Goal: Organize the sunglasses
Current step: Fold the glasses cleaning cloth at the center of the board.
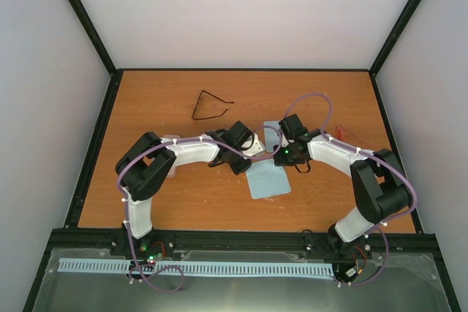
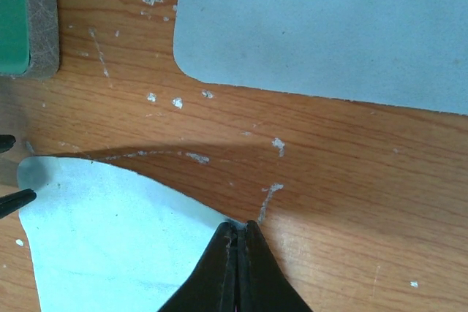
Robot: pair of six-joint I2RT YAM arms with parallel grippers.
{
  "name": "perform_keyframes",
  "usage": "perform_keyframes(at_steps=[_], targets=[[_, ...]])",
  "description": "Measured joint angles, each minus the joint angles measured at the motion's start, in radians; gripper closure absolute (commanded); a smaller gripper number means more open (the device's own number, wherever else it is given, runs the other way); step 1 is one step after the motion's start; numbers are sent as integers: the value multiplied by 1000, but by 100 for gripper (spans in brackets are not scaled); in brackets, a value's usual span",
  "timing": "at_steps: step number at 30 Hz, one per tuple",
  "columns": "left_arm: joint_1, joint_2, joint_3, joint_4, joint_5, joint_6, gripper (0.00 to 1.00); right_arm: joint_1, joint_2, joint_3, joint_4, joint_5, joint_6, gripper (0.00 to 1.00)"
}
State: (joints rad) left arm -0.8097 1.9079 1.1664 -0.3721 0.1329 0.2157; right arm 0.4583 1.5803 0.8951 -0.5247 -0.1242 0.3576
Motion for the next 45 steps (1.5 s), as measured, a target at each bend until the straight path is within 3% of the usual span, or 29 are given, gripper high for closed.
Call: perform_keyframes(at_steps=[14, 18, 33, 45], targets=[[0, 1, -24, 12, 55, -8, 89, 0, 12, 0, -2, 0, -2, 97], [0, 1, -28, 22, 50, -8, 99, 0, 12, 0, -2, 0, -2, 97], [0, 1, 51, -5, 9, 1, 99, -24, 4, -16, 11, -9, -40, 97], [0, 1, 83, -2, 6, 3, 99, -40, -105, -93, 45, -23, -93, 97]])
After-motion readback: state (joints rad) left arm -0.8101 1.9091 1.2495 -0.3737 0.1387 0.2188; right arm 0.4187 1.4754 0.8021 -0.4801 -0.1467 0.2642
